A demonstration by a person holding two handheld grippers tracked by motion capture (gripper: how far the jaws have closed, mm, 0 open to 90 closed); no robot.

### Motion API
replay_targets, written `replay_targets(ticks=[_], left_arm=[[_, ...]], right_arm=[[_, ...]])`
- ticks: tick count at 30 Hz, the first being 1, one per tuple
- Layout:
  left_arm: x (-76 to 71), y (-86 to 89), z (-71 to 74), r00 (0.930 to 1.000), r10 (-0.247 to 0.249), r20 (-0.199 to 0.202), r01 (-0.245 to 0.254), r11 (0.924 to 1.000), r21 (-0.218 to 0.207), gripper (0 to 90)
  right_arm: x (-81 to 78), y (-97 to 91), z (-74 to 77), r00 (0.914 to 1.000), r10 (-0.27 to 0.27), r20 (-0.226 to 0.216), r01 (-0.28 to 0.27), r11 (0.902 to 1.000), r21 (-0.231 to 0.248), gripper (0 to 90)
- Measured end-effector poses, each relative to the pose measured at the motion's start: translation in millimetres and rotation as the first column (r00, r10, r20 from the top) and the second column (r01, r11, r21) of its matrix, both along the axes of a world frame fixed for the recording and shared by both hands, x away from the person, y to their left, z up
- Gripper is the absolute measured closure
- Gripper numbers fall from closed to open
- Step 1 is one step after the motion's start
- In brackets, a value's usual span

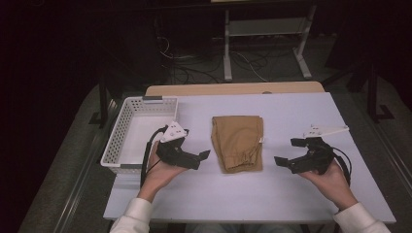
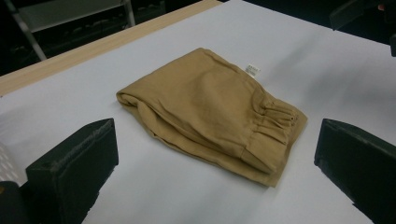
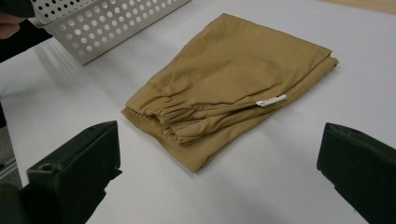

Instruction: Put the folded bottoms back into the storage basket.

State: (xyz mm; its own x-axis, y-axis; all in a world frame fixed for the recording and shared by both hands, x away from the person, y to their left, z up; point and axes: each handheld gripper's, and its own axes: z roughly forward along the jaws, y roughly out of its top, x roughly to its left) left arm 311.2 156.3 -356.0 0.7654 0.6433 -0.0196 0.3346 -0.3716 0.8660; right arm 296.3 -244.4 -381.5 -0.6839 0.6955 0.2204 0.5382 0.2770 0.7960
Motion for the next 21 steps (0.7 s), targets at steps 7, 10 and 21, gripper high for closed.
replay_targets(ticks=[7,10,21], left_arm=[[9.9,-4.6,4.0,1.0,0.001,0.004,-0.001,1.0,-0.005,0.3],[12.8,-5.4,4.7,1.0,0.001,0.004,-0.001,1.0,-0.01,0.3],[25.1,-5.7,-0.3,0.9998,0.015,-0.013,-0.015,0.9998,-0.015,0.3]], right_arm=[[5.3,2.5,-1.4,0.9999,0.002,-0.011,-0.002,1.0,-0.003,0.0],[6.6,3.9,-1.0,0.9999,0.004,-0.01,-0.004,1.0,-0.003,0.0],[15.2,13.9,0.9,0.9995,0.027,-0.017,-0.027,0.9996,-0.012,0.0]])
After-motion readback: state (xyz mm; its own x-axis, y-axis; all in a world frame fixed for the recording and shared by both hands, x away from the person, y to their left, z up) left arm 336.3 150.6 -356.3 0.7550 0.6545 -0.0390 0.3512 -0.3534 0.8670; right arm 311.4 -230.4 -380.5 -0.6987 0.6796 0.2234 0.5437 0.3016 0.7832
